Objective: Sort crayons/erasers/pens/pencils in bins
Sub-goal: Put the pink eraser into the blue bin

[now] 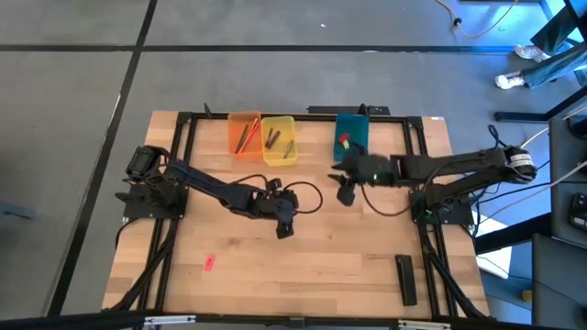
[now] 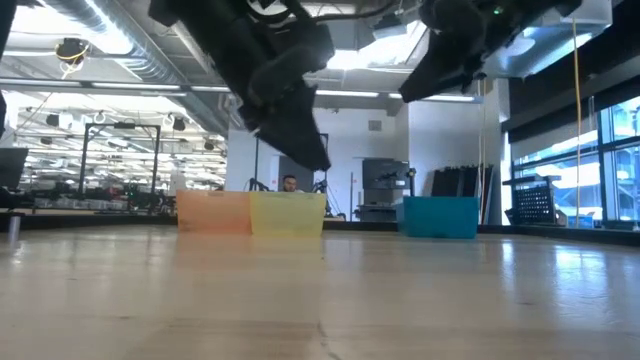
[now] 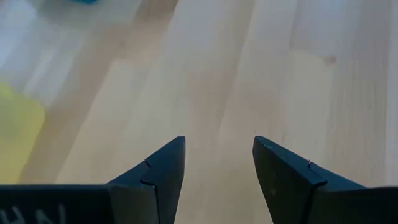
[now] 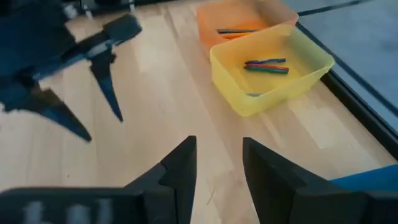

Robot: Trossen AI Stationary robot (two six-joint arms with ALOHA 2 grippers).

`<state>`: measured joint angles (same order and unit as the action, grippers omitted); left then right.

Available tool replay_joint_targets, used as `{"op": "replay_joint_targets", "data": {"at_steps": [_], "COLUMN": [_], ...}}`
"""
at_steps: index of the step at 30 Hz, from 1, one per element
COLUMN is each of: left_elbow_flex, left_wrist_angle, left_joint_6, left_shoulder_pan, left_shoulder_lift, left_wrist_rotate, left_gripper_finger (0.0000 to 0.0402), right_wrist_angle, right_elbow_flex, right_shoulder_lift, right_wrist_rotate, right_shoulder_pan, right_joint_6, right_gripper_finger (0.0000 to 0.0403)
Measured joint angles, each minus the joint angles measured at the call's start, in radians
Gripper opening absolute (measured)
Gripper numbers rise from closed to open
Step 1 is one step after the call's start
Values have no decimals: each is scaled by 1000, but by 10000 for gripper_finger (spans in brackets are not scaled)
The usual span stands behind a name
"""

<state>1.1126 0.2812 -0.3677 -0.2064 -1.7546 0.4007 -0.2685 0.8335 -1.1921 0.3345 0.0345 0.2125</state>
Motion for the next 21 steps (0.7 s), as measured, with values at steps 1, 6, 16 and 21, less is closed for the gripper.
{"op": "replay_joint_targets", "data": {"at_steps": [1, 6, 16, 21], "left_elbow_flex": [0, 0, 1, 1], "left_wrist_angle": [22, 192, 441, 564], "left_joint_6": [-28, -150, -339, -481], "left_shoulder_pan": [-8, -71, -177, -225], "left_shoulder_lift": [4, 56, 158, 158], "left_wrist_rotate": [-1, 5, -33, -116], "left_gripper_finger": [182, 182, 182, 182], "right_wrist_angle": [2, 98, 516, 669], "right_elbow_flex": [-8, -89, -229, -225], "right_shoulder_lift": [-6, -40, -181, -296], "right_wrist_rotate": [28, 114, 76, 12], "right_shoulder_pan": [30, 156, 259, 294], "right_joint_6": [15, 76, 129, 122], "right_gripper_finger": [131, 131, 131, 131]}}
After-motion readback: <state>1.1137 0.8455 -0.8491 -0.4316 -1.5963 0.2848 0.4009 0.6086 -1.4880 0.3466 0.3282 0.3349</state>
